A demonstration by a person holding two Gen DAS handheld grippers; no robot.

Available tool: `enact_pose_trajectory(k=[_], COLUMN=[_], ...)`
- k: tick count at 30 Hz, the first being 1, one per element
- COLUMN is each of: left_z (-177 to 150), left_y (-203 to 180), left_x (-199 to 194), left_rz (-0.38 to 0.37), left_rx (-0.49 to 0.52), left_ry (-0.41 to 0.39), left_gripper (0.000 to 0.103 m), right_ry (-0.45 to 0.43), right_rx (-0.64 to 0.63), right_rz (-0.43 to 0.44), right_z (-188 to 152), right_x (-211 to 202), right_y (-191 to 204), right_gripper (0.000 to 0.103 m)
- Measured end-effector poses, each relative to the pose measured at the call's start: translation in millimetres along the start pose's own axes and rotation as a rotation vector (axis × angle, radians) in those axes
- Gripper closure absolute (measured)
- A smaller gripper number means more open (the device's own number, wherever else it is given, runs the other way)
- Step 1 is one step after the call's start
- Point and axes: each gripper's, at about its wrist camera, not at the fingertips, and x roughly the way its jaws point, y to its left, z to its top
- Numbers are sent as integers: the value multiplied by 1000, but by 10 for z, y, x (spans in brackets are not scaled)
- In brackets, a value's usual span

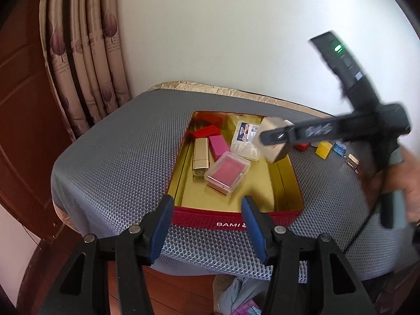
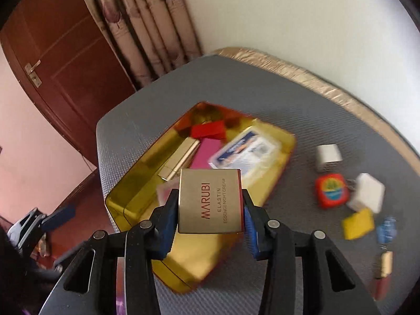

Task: Organize rigid objects
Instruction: 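Carry the MARUBI box into the tin and open the right gripper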

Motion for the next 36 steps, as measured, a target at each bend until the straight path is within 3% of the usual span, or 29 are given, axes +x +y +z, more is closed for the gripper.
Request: enact_pose_trajectory(k=[13,17,19,24,26,28,33,36], left_z=[-2,-11,-21,-35,-38,-38,-55,-66], left_y=[52,17,3,-24,-45,-83,-238,-477], left_x=[74,112,114,87,69,53,-47,-188], left_rz=[-24,-20,-16,-1,0,6,-59,-108], left_rx=[-28,-16,-11,-2,9,29,93,181], left_ry=[36,54,56,45,35,24,-11,-59], left_gripper=[48,48,48,48,48,48,48,48], right_ry=[58,-39,-97,-245,-280,-274,-94,-22], right_rx=[11,78,106,196,242,279,343,400], right_rz=[-75,-16,20,-46,-138,-290,-674,-827], right_z=[-47,-99,-146,-387,-652,-1029,-1978,-2431], right_x=[415,214,82,-409,-641,-841,-1123,-1320], right_y=[-17,-116,-170,-386,-577,-837,-1611,-2052], right_gripper=[59,23,13,13,13,13,13,13])
